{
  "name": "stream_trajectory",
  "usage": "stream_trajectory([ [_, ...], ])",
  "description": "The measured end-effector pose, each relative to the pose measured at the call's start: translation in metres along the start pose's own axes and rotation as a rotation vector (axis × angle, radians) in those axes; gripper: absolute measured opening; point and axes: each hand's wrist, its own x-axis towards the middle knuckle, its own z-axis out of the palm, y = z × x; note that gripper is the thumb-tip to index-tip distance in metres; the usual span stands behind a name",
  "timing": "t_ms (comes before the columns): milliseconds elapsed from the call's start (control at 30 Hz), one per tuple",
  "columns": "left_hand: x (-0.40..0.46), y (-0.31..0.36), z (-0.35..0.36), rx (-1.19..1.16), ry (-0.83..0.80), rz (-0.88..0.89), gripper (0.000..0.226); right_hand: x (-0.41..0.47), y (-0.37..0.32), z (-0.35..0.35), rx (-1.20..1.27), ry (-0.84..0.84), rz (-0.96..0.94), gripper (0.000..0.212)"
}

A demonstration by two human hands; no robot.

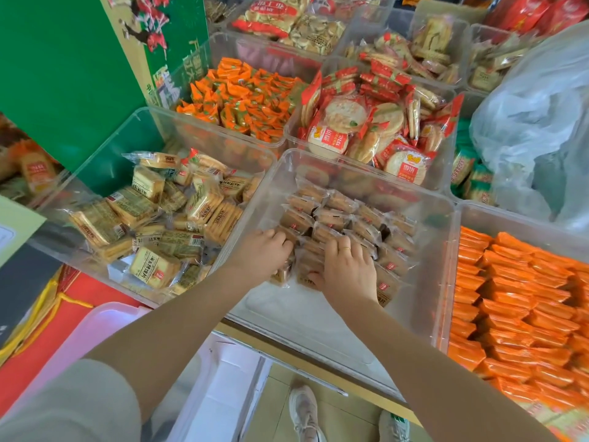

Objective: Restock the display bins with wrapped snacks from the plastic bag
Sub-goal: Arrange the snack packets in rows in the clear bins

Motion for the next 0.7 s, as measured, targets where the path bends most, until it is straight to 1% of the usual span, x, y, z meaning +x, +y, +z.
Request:
stream_trajectory([
  [133, 0.003, 0.000, 0.001, -0.030, -0.009, 0.027, 0.037, -0.003, -0.012, 0.005, -0.080, 0.003, -0.019, 0.046],
  [233, 0.004, -0.004, -0.002, -0.104, 0.000, 0.030, 0.037, -0.003, -0.012, 0.009, -0.019, -0.012, -0.099, 0.042],
  [333, 0.007, -0.008, -0.011, -0.079, -0.014, 0.052, 0.035, -0.002, -0.006, 0.007, 0.058, 0.002, -0.118, 0.035],
  [500, 0.013, -0.009, -0.018, 0.035, -0.079, 0.094, 0.030, -0.001, -0.001, 0.004, 0.062, 0.000, -0.137, 0.030],
  [567, 0.011, -0.002, -0.013, 0.056, -0.085, 0.124, 0.033, 0.002, -0.001, 0.002, 0.070, -0.006, -0.137, 0.028],
  [700, -0.001, 0.000, -0.009, -0.006, -0.036, 0.021, 0.037, 0.004, 0.006, 0.000, 0.110, -0.018, -0.136, 0.031],
])
